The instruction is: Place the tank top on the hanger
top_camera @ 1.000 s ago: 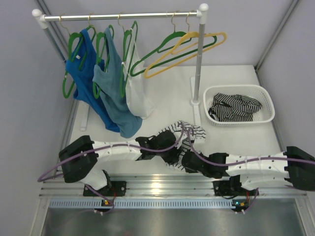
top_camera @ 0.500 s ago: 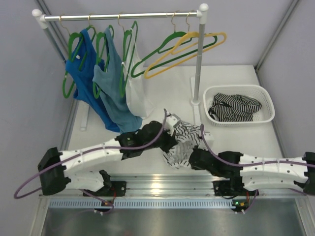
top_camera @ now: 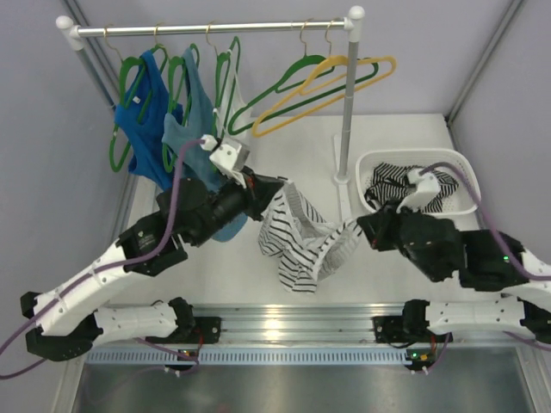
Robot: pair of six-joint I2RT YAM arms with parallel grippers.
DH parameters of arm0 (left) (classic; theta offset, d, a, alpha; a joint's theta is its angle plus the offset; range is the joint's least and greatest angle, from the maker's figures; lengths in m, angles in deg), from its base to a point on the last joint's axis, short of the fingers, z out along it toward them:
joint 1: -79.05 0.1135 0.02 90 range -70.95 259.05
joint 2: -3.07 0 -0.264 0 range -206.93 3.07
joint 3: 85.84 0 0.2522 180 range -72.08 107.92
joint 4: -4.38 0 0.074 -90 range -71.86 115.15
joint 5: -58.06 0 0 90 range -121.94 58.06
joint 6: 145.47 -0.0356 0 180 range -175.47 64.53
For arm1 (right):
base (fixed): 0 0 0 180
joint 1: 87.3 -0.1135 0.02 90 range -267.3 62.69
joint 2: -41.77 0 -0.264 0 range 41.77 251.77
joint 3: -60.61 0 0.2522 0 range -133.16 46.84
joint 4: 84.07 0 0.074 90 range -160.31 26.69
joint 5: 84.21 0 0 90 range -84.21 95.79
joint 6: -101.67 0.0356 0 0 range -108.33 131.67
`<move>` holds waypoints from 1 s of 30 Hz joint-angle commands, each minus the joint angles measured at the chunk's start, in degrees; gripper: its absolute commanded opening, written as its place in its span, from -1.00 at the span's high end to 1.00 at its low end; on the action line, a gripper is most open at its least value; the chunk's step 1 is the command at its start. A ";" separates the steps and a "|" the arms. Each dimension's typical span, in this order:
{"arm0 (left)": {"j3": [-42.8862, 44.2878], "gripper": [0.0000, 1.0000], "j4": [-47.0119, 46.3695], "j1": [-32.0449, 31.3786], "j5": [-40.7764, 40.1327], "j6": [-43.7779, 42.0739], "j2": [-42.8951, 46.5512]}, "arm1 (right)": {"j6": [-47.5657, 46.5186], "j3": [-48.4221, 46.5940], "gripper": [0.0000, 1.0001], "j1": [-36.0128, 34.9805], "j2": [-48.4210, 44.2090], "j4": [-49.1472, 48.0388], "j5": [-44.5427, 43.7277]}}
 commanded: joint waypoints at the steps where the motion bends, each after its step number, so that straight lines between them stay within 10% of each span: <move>1: 10.02 1.00 5.14 0.17 -4.77 -2.60 -0.20 | -16.34 -12.39 0.91 -0.44 0.91 1.44 -7.86; 13: 28.41 1.00 13.67 0.17 -6.71 -3.22 -5.39 | -47.39 -47.75 0.85 0.78 17.87 -5.94 -3.49; 20: 9.21 1.00 12.01 0.17 -7.06 4.24 -0.03 | -36.61 -14.05 0.94 24.58 8.95 -17.70 32.95; 30: -32.13 1.00 0.76 0.34 -5.21 22.78 6.74 | -20.25 37.83 0.76 30.06 -8.48 -43.64 54.36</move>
